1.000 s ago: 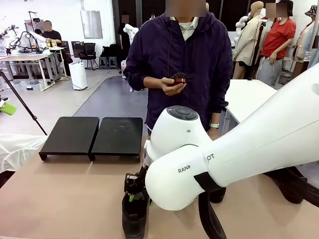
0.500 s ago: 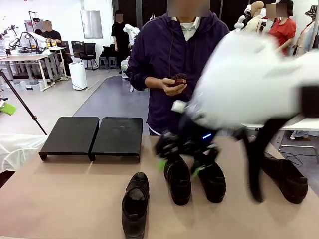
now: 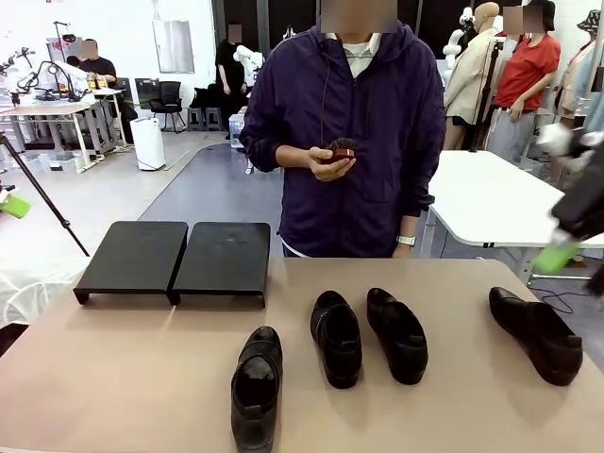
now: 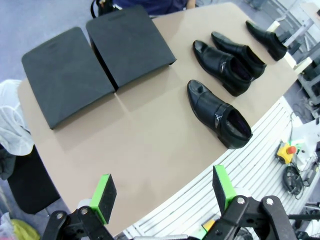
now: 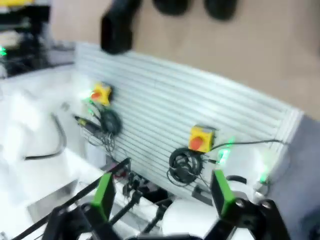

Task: Organize the shoes by placing them on the stand.
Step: Pick up one Shoe and place it in the middle of the table, then place the Shoe from the middle of the table onto the Shoes Stand.

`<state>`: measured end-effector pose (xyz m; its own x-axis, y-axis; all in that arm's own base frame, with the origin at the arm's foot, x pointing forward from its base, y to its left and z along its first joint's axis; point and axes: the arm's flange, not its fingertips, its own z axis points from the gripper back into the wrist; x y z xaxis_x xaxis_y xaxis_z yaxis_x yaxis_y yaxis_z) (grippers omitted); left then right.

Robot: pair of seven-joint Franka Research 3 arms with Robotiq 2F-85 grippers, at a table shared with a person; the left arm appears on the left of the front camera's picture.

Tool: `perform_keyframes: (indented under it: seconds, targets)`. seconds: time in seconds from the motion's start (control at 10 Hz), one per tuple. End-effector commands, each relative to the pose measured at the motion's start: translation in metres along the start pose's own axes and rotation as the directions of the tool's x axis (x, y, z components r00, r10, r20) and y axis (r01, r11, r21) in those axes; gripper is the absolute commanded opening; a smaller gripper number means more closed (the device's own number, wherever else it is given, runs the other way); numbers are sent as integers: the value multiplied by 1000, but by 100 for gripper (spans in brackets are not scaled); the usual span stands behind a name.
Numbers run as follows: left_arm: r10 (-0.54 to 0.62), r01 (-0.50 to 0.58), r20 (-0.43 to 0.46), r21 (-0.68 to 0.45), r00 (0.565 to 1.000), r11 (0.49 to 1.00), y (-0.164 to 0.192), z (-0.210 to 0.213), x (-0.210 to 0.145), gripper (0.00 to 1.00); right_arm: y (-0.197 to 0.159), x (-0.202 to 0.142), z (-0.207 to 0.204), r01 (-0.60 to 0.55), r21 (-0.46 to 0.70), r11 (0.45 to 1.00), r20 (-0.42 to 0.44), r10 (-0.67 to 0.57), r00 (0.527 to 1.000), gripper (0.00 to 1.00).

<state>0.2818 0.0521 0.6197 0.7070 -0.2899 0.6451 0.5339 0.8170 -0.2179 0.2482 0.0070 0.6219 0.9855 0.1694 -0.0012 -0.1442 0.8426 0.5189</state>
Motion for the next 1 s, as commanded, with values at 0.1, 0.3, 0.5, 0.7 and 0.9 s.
perform_keyframes:
  seconds: [0.1,0.3,0.5,0.7,0.9]
  targets:
    - [-13,13,4,-14,1000,1000,1,1,0,100,-26,2,23,56,44,997,314,-67,947,100]
    - [-13,13,4,-14,1000,1000,1,1,0,100,-38,-5,42,83,58,995,195,-93,976,100]
    - [-13,13,4,-14,1000,1000,1,1,0,100,-38,-5,42,83,58,995,195,-93,976,100]
    - [-13,13,4,-14,1000,1000,1,1,0,100,-38,-5,42,83,58,995,195,-93,976,100]
    - [-13,13,4,-14,1000,1000,1,1,0,100,-38,-5,42,83,58,995,195,-93,976,100]
